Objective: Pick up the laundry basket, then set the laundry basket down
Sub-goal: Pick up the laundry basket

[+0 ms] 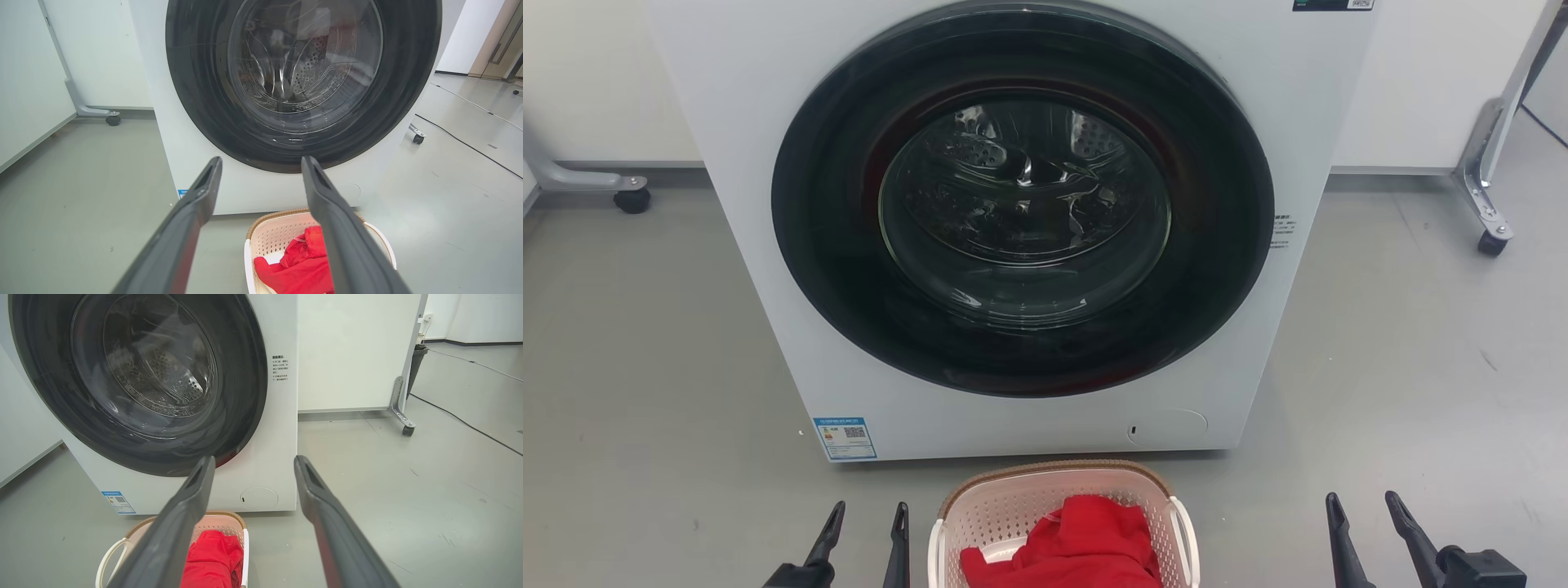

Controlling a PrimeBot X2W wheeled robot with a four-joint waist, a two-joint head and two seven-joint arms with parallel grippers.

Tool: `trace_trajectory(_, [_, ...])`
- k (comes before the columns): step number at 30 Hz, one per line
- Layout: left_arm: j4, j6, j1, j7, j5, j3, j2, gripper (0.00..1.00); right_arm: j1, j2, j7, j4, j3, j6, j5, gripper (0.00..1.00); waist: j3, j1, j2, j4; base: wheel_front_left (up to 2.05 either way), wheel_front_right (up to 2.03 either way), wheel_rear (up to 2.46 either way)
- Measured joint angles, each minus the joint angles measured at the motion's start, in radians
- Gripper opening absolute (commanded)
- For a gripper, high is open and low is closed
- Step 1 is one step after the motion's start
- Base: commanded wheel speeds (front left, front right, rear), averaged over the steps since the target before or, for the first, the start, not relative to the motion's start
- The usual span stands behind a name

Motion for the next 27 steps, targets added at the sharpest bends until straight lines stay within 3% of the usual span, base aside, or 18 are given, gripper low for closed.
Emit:
trace_trajectory(12, [-0.002,0.005,-0.001,0.009,0.034,0.001,-0.001,1.0,0.004,-0.003,0.0,-0.008,0.001,0.0,-0.002,1.0,0.052,0.0,0.0,0.002,0.0,0.0,0.0])
trace_trajectory(27, [0.003,0.007,-0.081,0.022,0.053,0.014,-0.016,1.0,-0.088,-0.006,0.002,-0.011,0.003,0.003,-0.015,1.0,0.204,0.0001,0.0001,0.004,0.0,0.0,0.0])
